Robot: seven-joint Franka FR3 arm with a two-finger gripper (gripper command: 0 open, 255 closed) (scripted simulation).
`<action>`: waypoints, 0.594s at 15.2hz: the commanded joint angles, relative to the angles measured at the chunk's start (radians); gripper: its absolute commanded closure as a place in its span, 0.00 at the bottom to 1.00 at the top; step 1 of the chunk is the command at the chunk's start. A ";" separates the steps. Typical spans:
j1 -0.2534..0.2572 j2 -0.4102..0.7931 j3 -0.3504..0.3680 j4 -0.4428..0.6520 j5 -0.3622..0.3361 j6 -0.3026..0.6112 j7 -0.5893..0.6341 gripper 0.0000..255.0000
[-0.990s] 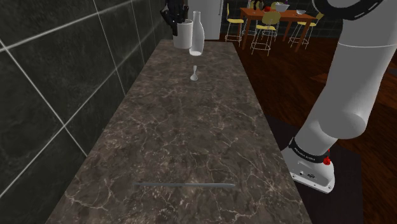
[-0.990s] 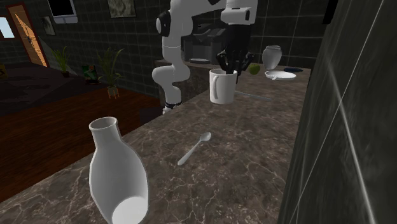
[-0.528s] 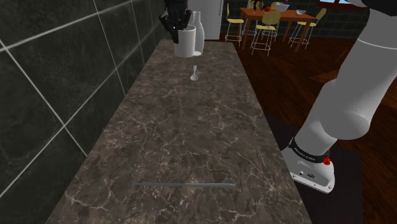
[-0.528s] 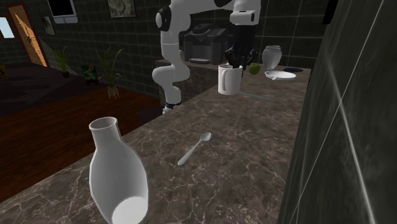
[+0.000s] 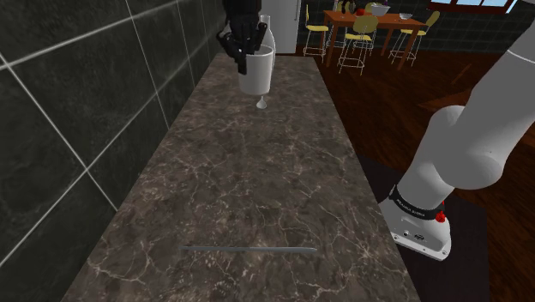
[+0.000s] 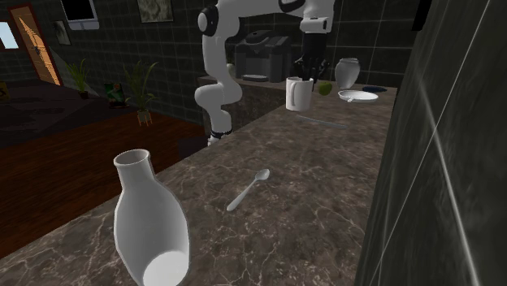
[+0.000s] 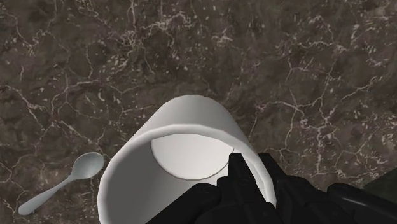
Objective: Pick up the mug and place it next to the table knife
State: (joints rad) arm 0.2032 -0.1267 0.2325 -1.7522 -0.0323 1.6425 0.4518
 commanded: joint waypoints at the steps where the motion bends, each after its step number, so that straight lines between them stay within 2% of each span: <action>1: 0.017 -0.041 0.020 -0.040 0.012 0.000 0.036 1.00; 9: 0.093 -0.137 0.120 -0.124 0.059 -0.014 0.200 1.00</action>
State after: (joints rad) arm 0.2842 -0.2463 0.3369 -1.8571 0.0178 1.6270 0.6259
